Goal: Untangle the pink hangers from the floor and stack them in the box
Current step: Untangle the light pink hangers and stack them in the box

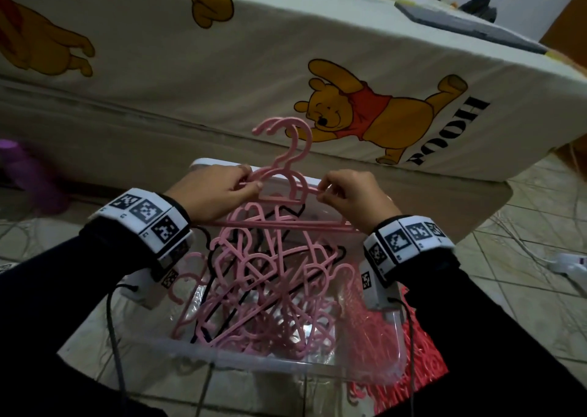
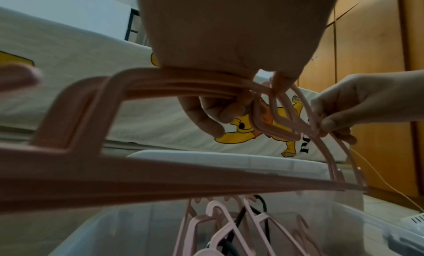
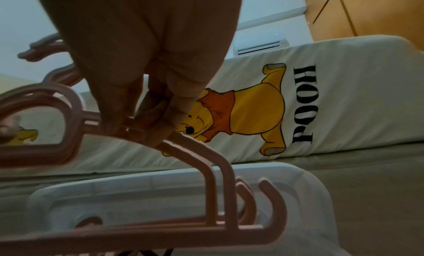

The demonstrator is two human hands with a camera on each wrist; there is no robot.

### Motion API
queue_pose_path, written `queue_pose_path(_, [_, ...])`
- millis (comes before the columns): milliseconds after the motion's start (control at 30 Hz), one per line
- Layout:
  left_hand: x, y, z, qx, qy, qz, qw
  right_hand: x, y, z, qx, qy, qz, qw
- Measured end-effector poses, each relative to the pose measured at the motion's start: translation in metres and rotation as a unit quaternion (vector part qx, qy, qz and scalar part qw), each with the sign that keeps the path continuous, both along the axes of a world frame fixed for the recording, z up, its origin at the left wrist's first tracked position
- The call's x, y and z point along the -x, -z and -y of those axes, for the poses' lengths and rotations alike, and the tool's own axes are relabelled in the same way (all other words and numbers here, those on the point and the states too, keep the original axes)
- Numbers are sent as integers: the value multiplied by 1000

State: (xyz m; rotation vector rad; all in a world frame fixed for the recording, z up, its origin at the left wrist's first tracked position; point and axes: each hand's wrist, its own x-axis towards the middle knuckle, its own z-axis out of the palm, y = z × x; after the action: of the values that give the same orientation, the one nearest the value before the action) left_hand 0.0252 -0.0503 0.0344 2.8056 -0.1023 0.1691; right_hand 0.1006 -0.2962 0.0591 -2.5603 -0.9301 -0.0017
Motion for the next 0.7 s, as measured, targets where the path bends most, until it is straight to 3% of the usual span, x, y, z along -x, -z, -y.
queue_pose_path(167, [0, 2, 9, -64, -45, 57, 995, 3, 6, -8, -17, 17, 21, 999])
queue_pose_path(300, [-3, 1, 4, -90, -94, 48, 990, -10, 6, 1, -56, 96, 4, 994])
queue_pose_path(367, [-2, 0, -1, -82, -109, 43, 990, -22, 13, 11, 41, 133, -34, 990])
queue_pose_path(467, [-1, -1, -3, -69, -123, 42, 989, -27, 43, 19, 263, 120, -90, 953])
queue_pose_path(700, [-1, -4, 3, -69, -115, 66, 989, -14, 115, 11, 346, 60, -144, 925])
